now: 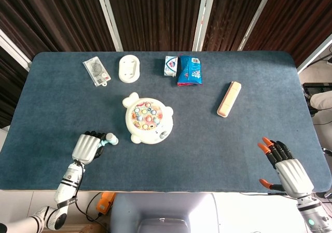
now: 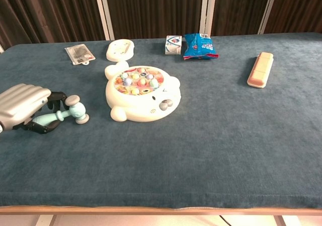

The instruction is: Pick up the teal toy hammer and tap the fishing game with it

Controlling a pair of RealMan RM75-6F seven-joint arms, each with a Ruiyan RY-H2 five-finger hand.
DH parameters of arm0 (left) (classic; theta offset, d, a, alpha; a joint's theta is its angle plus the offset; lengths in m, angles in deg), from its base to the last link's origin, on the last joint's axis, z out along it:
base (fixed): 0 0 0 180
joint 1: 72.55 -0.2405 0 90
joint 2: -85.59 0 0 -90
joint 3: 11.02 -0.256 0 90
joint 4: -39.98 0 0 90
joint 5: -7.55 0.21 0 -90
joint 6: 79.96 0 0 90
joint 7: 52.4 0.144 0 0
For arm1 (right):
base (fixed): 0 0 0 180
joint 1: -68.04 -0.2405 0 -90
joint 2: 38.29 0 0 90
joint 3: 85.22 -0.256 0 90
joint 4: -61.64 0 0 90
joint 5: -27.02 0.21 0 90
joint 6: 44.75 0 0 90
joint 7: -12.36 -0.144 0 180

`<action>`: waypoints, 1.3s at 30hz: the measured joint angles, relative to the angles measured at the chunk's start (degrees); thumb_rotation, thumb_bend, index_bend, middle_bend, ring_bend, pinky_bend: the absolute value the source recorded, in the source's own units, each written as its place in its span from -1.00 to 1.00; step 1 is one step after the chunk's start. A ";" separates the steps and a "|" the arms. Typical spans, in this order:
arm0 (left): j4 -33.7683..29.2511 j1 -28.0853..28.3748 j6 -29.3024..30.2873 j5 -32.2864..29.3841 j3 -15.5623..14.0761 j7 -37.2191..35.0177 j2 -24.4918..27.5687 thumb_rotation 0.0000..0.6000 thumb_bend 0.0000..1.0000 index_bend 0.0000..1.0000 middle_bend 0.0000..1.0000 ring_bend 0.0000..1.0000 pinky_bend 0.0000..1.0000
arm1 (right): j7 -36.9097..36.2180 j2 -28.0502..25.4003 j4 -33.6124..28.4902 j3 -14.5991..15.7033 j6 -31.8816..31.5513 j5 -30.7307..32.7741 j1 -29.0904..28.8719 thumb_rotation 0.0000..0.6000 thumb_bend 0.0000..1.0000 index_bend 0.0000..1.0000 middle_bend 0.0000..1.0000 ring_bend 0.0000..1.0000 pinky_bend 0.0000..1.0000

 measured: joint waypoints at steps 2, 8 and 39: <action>0.12 -0.11 -0.28 0.08 -0.01 0.16 -0.04 1.00 -0.02 -0.63 -0.06 -0.25 -0.11 | -0.10 -0.01 -0.05 0.00 0.04 0.00 -0.01 1.00 -0.62 -1.00 -1.00 -1.00 -1.00; -0.14 -0.43 -1.03 0.11 0.59 0.60 0.04 1.00 -0.08 -0.64 -0.09 -0.28 -0.13 | -0.52 -0.15 -0.02 0.10 -0.09 -0.33 -0.03 1.00 -0.62 -1.00 -1.00 -1.00 -1.00; -25.15 -7.60 5.54 1.72 0.02 -0.94 17.25 1.00 -0.19 -1.00 -1.00 -1.00 -0.80 | 0.70 -0.06 0.06 -0.10 -0.45 0.34 0.37 1.00 -0.62 -1.00 -1.00 -1.00 -1.00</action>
